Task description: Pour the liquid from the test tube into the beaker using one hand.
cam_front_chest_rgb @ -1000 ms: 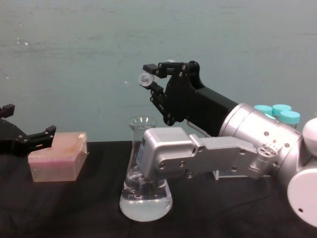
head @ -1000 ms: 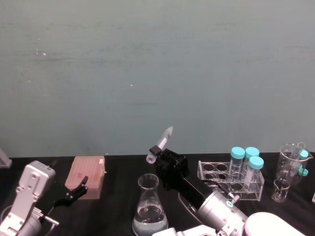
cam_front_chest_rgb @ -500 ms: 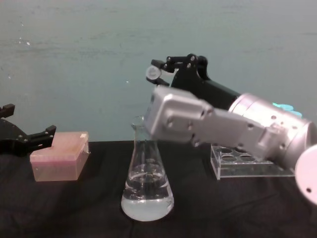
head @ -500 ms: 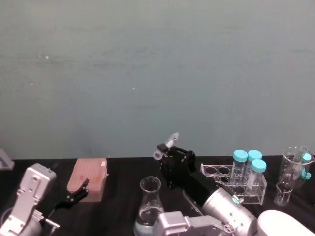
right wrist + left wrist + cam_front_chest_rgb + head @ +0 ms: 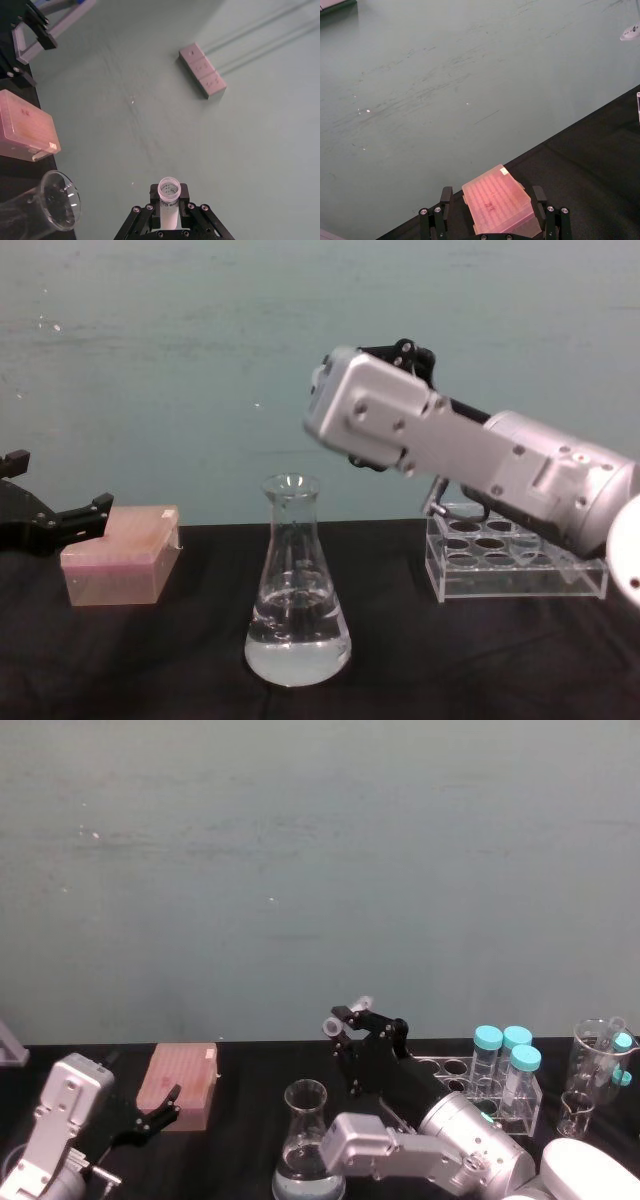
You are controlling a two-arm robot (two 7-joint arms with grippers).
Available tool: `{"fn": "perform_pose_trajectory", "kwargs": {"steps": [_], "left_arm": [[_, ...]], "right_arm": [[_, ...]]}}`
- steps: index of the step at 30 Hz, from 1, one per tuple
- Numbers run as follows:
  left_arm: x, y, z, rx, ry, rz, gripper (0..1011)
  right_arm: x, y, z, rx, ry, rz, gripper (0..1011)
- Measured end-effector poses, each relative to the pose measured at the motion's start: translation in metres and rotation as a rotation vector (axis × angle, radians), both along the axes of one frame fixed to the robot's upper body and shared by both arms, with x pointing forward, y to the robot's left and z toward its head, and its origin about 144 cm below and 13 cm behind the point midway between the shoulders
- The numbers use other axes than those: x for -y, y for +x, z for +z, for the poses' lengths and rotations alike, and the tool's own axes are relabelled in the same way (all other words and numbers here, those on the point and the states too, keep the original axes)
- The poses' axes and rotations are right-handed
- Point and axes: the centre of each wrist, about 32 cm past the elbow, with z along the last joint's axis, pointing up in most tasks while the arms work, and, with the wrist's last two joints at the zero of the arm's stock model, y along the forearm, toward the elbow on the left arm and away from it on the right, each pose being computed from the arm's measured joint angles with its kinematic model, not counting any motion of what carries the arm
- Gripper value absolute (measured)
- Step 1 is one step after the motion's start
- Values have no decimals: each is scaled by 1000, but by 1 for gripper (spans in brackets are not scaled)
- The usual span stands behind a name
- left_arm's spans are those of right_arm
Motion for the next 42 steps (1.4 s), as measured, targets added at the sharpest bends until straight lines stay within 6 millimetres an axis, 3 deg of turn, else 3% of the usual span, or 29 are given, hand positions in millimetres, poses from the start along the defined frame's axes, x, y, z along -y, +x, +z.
{"fn": "perform_pose_trajectory", "kwargs": {"steps": [19,42], "left_arm": [[0,0,0,0,0,0,1000],[0,0,0,0,0,0,1000]], "right_arm": [[10,10,23,-243,117,-82,208],[38,15,61,-576,253,-196,208]]}}
